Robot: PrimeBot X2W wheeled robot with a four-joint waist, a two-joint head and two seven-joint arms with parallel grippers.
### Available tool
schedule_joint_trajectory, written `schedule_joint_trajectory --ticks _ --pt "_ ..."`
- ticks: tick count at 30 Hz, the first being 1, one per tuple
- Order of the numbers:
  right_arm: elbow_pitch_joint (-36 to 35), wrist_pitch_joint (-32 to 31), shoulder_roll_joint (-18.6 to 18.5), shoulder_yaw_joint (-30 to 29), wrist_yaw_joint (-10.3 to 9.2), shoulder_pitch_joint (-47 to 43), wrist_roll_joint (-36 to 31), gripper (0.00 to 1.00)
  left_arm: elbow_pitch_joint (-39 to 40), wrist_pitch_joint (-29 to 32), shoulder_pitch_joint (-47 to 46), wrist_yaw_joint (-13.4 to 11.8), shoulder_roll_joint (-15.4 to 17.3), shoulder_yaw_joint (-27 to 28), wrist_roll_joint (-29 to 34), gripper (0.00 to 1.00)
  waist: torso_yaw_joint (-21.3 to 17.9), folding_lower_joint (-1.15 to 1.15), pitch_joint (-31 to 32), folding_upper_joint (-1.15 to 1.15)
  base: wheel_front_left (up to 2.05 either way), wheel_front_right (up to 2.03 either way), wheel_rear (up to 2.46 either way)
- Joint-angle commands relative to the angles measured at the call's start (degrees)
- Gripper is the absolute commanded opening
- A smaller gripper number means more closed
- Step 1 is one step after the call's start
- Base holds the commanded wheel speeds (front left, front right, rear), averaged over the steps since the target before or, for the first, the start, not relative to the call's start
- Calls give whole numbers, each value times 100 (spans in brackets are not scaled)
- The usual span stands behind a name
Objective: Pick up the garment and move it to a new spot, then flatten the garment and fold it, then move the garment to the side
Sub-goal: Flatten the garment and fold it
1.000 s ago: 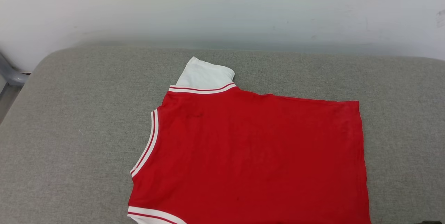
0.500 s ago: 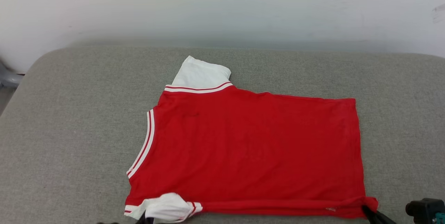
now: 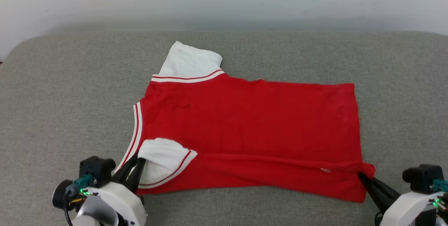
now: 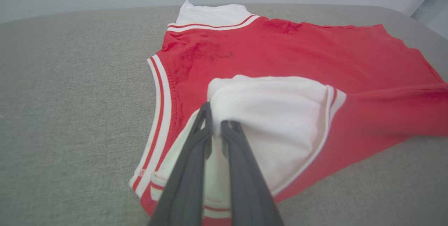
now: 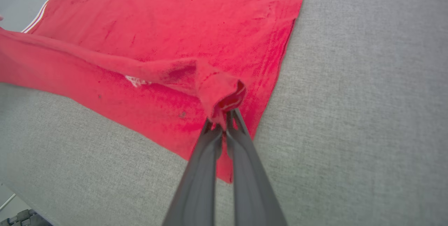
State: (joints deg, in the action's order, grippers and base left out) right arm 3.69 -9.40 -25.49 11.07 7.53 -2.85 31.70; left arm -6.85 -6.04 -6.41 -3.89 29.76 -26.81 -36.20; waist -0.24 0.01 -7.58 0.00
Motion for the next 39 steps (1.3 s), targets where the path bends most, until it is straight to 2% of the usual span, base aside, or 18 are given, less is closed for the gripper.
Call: schedule_joint_trajectory --ticks 1,7,12,21,30,31,32,33,39 --pt "22 -19 -46 27 -9 138 3 0 -31 42 -135 38 16 0 34 0 -44 -1 -114 0 0 0 0" --pt "230 -153 -145 235 -9 683 39 0 -529 339 -943 298 8 -93 83 0 -106 -1 -469 0 0 0 0" --pt "490 -180 -237 481 -9 1173 40 0 -1104 342 -1420 473 -85 -147 111 0 -155 -1 -694 0 0 0 0" --pt "1214 -268 -266 1049 -9 2002 99 0 -2126 235 -1802 725 -288 -300 95 0 -178 -1 -921 0 0 0 0" --pt "1789 -172 -228 1371 -10 2188 227 0 -2971 -23 -1964 926 -529 -488 63 0 -108 -1 -817 0 0 0 0" --pt "1807 -156 -219 1377 -9 2168 261 12 -3030 -55 -1977 930 -546 -495 66 0 -95 -1 -779 0 0 0 0" --pt "1801 -119 -221 1376 -9 2146 274 64 -3079 -61 -1985 947 -557 -517 58 40 -77 -1 -737 0 0 0 0" --pt "1774 -47 -224 1355 -9 2127 278 100 -3102 -102 -2013 958 -544 -531 87 100 -58 -1 -695 0 0 0 0" --pt "1453 159 -296 1138 -8 1823 329 100 -2899 -114 -2107 988 -357 -494 55 100 100 -1 -365 0 0 0 0"
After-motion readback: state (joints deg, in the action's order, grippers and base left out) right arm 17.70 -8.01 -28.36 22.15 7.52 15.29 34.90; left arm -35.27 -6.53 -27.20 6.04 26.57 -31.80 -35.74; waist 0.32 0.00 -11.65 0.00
